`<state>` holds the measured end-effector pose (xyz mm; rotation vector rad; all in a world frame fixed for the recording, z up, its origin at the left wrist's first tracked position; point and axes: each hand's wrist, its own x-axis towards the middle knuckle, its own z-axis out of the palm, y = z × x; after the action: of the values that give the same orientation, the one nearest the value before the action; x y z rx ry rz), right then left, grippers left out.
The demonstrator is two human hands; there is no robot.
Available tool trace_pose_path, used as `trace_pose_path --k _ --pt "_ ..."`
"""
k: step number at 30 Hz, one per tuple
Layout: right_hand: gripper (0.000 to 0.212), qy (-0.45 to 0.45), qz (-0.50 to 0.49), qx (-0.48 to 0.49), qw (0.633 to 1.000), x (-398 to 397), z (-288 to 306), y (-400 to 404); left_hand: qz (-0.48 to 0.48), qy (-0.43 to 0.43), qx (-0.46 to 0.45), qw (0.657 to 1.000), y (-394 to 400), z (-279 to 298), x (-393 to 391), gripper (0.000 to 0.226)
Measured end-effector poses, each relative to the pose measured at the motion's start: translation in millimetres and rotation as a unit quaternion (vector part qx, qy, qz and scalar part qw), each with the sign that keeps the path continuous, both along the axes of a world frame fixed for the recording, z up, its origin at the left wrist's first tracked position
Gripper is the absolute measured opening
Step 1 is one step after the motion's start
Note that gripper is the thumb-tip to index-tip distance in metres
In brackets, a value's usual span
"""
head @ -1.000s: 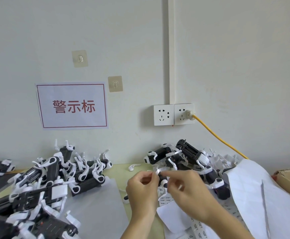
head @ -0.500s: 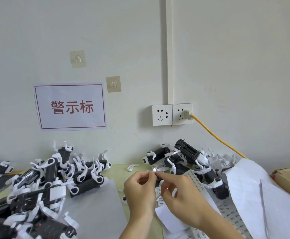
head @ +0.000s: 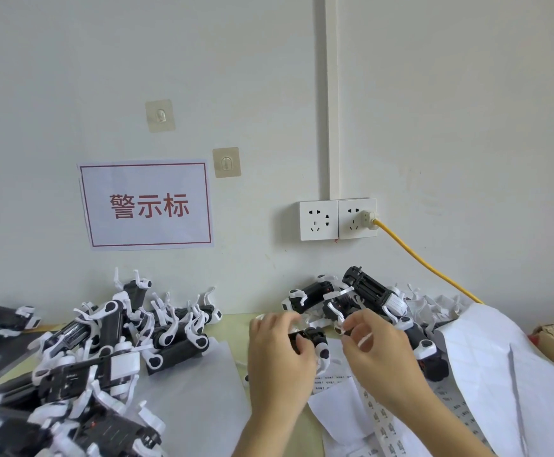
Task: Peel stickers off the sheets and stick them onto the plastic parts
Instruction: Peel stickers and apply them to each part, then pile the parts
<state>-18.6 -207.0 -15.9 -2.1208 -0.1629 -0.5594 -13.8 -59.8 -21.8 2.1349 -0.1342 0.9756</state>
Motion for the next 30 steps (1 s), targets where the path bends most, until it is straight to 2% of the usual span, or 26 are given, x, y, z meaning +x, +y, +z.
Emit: trace_pose_path --k 2,3,5,8,12,15,17,19,21,25,28,30 --pt "0.012 0.029 0.008 0.015 0.999 1 0 -2 0.028 0.062 0.162 0.984 9 -7 6 0.046" --pt "0.01 0.041 0.013 0.018 0.999 1 0 -2 0.034 0.104 0.215 0.971 12 -10 9 0.053" --pt "0.007 0.051 0.021 0.011 0.998 0 0 -1 0.04 0.16 0.264 0.95 16 -17 11 0.059" --pt "0.007 0.054 0.029 -0.014 0.998 0 -1 0 0.074 0.173 0.276 0.942 16 -18 11 0.047" --pt "0.008 0.047 0.03 -0.028 0.998 -1 -1 0 0.115 0.142 0.208 0.961 15 -12 8 0.032" --pt "0.01 0.027 0.038 -0.016 0.999 -3 1 2 0.067 0.122 0.077 0.987 14 -5 4 0.03" --pt "0.01 0.009 0.046 -0.018 0.999 -5 2 4 0.001 0.131 -0.023 0.991 12 -2 2 0.029" --pt "0.01 -0.01 0.065 -0.012 0.998 -7 3 6 -0.089 0.168 -0.146 0.971 9 2 0 0.029" --pt "0.011 -0.021 0.088 0.001 0.996 -9 5 7 -0.151 0.208 -0.232 0.938 7 2 1 0.03" --pt "0.012 -0.029 0.118 0.018 0.992 -9 7 5 -0.205 0.252 -0.279 0.904 3 0 4 0.032" --pt "0.012 -0.026 0.117 0.011 0.993 -6 7 2 -0.248 0.252 -0.272 0.895 1 -1 0 0.055" --pt "0.011 -0.023 0.112 0.002 0.993 -5 5 0 -0.263 0.243 -0.268 0.895 0 0 -2 0.061"
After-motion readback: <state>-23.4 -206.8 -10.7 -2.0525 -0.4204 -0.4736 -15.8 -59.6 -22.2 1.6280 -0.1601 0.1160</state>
